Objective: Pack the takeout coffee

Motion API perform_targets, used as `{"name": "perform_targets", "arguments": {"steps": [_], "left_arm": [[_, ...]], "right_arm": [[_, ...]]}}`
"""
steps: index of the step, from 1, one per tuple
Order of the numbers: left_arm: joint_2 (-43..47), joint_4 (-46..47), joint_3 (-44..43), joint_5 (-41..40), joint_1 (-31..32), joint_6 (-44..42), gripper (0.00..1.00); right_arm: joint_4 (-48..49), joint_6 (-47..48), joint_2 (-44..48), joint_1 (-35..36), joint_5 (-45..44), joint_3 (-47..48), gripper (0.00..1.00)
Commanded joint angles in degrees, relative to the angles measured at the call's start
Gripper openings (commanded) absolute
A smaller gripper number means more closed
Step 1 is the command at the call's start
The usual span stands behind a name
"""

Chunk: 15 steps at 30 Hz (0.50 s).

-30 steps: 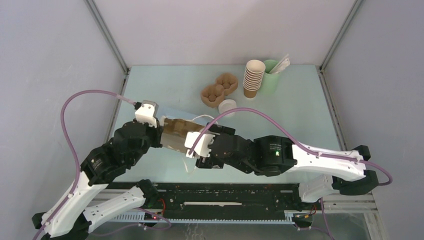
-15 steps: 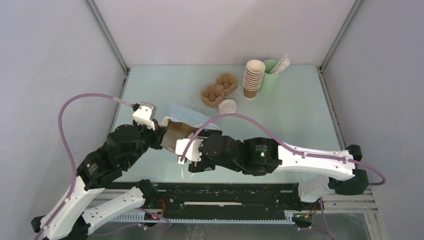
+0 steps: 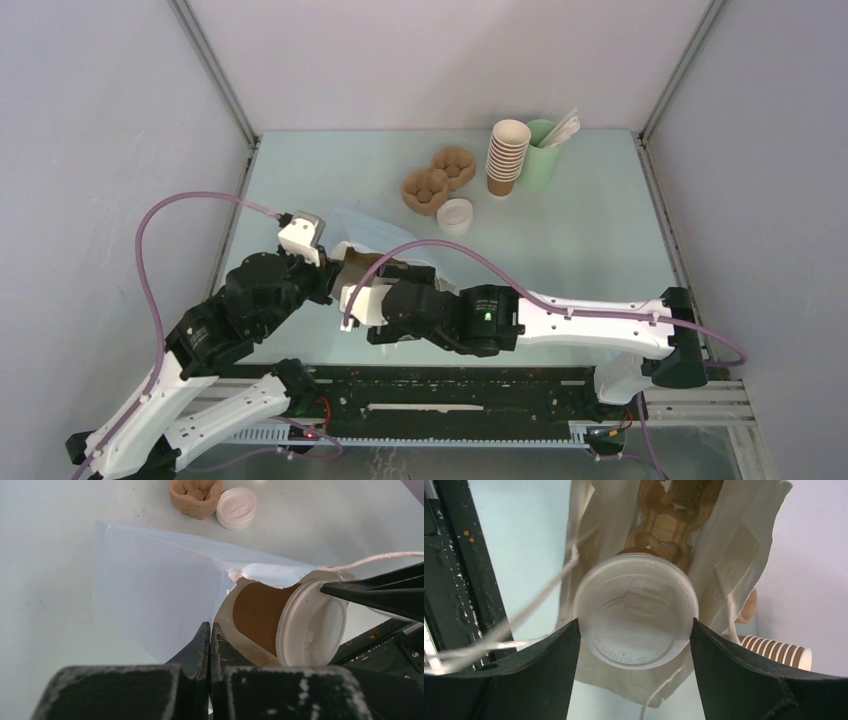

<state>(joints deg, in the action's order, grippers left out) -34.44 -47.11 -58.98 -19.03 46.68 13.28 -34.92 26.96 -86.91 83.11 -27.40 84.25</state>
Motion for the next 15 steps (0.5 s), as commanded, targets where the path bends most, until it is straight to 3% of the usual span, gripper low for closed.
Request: {"name": "perform_targets", "arguments": {"steps": [1, 15], "left_arm": [[0.28, 3.76, 0.61, 1.83, -0.22, 0.24, 0.00], [-0.96, 0.77, -1.11, 2.61, -0.12, 1.33, 0.00]], "right_arm": [[1.76, 0.61, -1.08, 0.77, -3.42, 0.56, 0.64], [10.95, -3.63, 2.02, -1.72, -2.46, -5.32, 0.64]]}}
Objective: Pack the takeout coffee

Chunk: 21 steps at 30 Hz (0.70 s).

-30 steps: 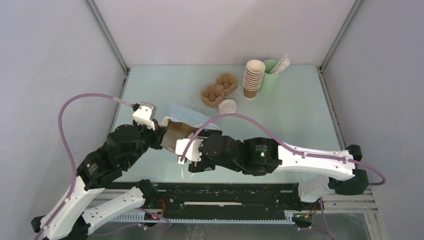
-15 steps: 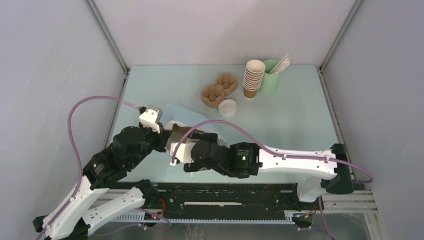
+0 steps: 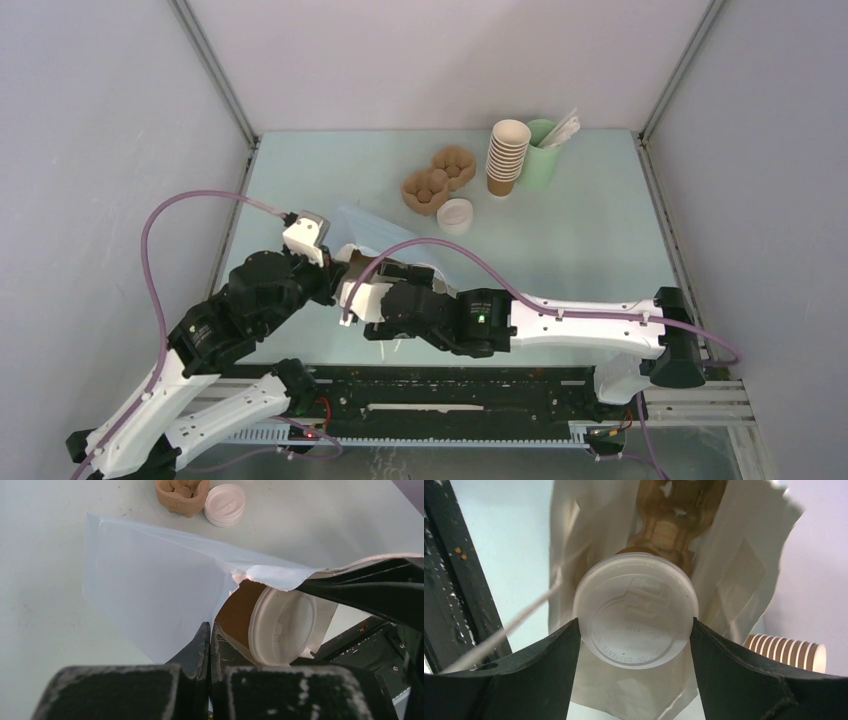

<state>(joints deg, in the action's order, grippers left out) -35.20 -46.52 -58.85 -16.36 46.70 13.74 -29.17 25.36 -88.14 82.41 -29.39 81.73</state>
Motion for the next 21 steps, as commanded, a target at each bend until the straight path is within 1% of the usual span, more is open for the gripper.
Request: {"name": "perform_targets", "arguments": {"steps": [1, 8, 15, 18, 21], "left_arm": [[-0.13, 0.06, -1.15, -0.16, -0.13, 0.71, 0.00], [0.40, -0.76, -0.86, -0.08, -0.14, -0.84, 0.00], [2.17, 0.26, 0.81, 0.40, -0.15, -1.50, 0.00], [2.22, 1.33, 0.18, 3.06, -0.13, 0.04, 0.00], [2.59, 4.31, 0.45, 8.35, -0.14, 2.19, 0.00]], "right_arm": [[5.70, -1.99, 3.31, -0.86, -0.27, -3.27, 0.64], [9.08, -0.85, 1.39, -1.45, -2.06, -5.70, 0.62], [12.80, 2.94, 0.84, -1.41, -3.82, -7.47, 0.63], [11.56, 3.93, 1.88, -0.33, -5.20, -6.93, 0.63], [7.18, 3.09, 2.75, 1.36, -5.78, -4.35, 0.63]]}}
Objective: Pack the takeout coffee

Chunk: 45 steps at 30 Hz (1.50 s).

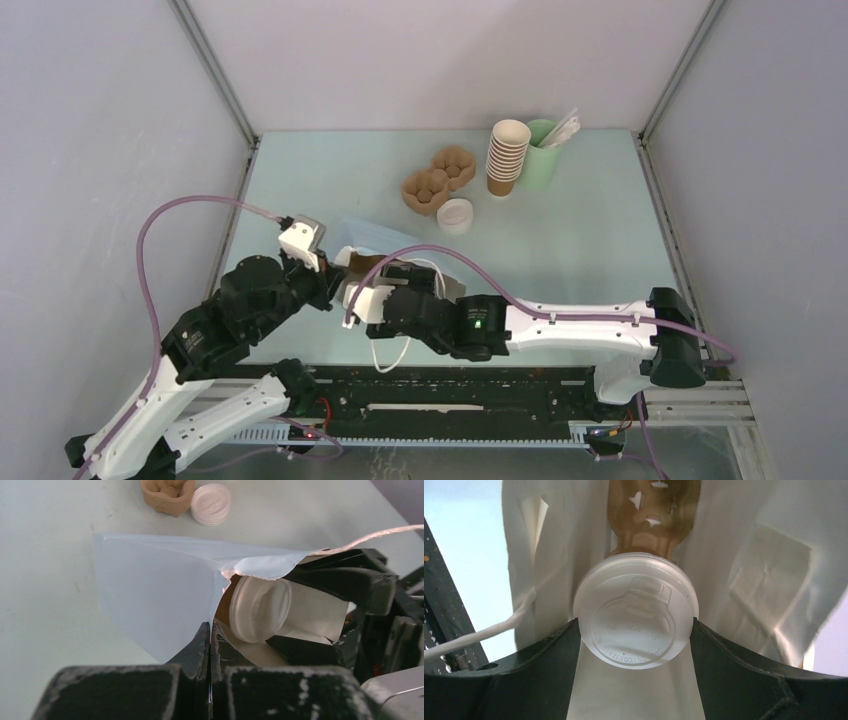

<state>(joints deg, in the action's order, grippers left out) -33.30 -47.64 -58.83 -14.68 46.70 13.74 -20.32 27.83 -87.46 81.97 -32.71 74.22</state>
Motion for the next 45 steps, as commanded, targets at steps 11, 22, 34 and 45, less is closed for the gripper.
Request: {"name": "perform_targets", "arguments": {"steps": [11, 22, 34, 45], "left_arm": [[1.93, 10.06, 8.36, 10.47, -0.12, 4.59, 0.00], [2.79, 8.82, 10.29, 8.96, -0.12, 3.47, 0.00], [3.87, 11.55, 12.09, 10.81, -0.09, 3.47, 0.00], [5.58, 11.60, 13.95, 10.78, 0.23, 3.58, 0.00]], "right_arm": [[-18.97, -9.01, 2.95, 3.51, -4.50, 4.97, 0.63], [-28.81, -14.37, 2.59, 3.46, -0.49, 5.09, 0.63], [-28.59, -9.28, -3.06, 1.73, 0.69, 5.41, 0.64], [-30.19, -11.10, -6.53, 0.28, -6.32, 6.90, 0.65]]}}
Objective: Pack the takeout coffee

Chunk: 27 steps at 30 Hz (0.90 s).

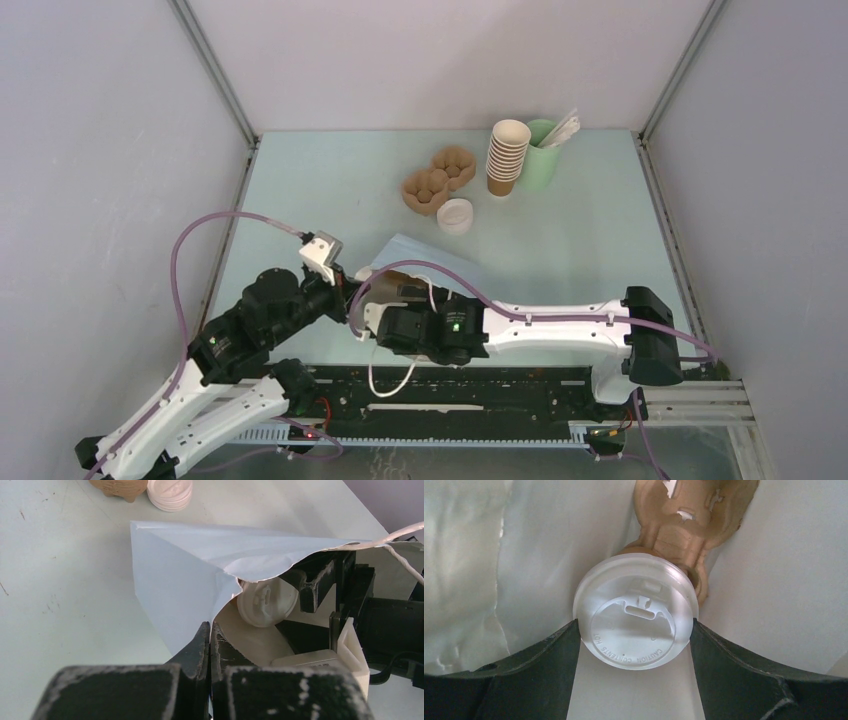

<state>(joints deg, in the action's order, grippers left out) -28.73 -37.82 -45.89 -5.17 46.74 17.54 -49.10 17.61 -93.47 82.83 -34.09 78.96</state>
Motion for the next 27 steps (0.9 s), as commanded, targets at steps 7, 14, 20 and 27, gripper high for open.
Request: {"name": "perform_targets", "arguments": {"steps": [7, 14, 20, 27], "left_arm": [[1.49, 1.71, 0.72, 1.00, 0.17, -0.31, 0.00], [1.86, 0.82, 0.25, 1.39, 0.13, -0.38, 0.00], [2.04, 0.73, 0.18, 1.81, 0.14, -0.58, 0.00], [2.71, 0.43, 0.36, 1.70, 0.16, -0.34, 0.00]], "right_arm": [[-4.15, -1.13, -2.83, -1.07, -8.50, 3.38, 0.66], [-3.80, -0.34, -2.99, -1.70, -5.98, 3.50, 0.66], [0.14, 1.67, -2.68, -3.08, -3.93, 1.49, 0.66], [1.23, 3.94, -3.63, -4.52, 0.77, 1.03, 0.66]]}}
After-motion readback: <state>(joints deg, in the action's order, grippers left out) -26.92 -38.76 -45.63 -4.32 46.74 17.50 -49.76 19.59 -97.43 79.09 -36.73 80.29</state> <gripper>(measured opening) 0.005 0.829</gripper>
